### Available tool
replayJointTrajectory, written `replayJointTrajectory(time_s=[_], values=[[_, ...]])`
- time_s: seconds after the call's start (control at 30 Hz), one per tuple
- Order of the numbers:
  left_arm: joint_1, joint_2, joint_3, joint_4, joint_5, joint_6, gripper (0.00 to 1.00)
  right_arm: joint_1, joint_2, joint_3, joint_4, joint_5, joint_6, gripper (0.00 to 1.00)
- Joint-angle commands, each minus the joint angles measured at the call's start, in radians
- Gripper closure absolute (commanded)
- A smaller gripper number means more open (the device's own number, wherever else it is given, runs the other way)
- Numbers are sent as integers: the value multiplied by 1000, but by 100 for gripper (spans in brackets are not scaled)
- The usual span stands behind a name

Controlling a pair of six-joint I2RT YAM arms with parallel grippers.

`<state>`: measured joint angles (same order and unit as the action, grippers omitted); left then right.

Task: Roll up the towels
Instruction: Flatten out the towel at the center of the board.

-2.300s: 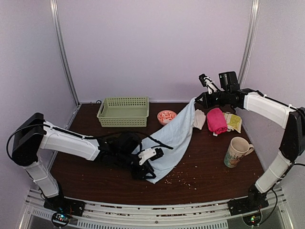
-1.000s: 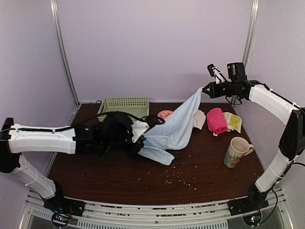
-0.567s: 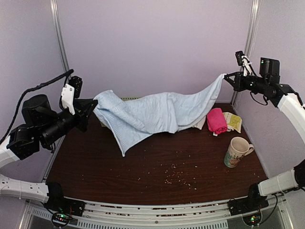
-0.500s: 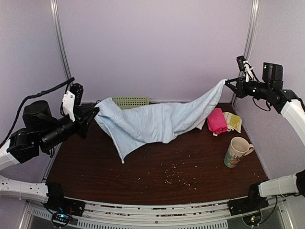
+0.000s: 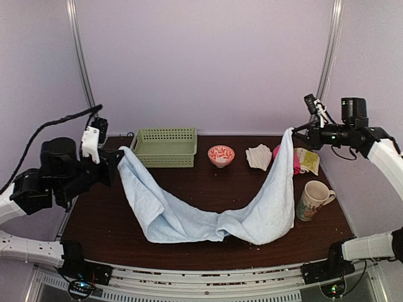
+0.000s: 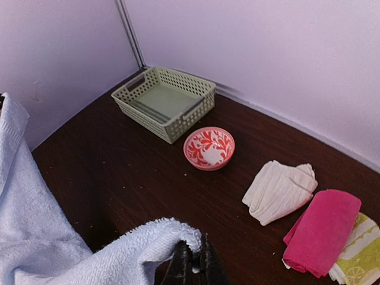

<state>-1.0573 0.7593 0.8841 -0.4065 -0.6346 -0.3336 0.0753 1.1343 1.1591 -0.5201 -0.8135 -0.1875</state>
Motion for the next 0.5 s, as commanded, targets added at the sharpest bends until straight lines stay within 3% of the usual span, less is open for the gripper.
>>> replayJointTrajectory(time_s=[0.0,0.1,0.23,0.3,0.33,0.4,0.47], values=[[131,129,-106,-25,35,-82,100,35,256,23,47,206,5,86],[197,184,-136,-64,62,-146,100,44,396,94,28,340,36,76],[233,215,-122,-141,54,-178,97,44,454,135,-49,360,2,68],[239,223,-111,-163,53,-180,57,44,425,113,-74,348,-44,66],[242,227,-107,-169,57,-183,43,45,401,102,-97,332,-85,66],[253,240,-101,-175,82,-180,32,45,364,78,-179,251,-217,67],[281,263,-96,-170,129,-180,28,64,329,46,-294,166,-389,69]])
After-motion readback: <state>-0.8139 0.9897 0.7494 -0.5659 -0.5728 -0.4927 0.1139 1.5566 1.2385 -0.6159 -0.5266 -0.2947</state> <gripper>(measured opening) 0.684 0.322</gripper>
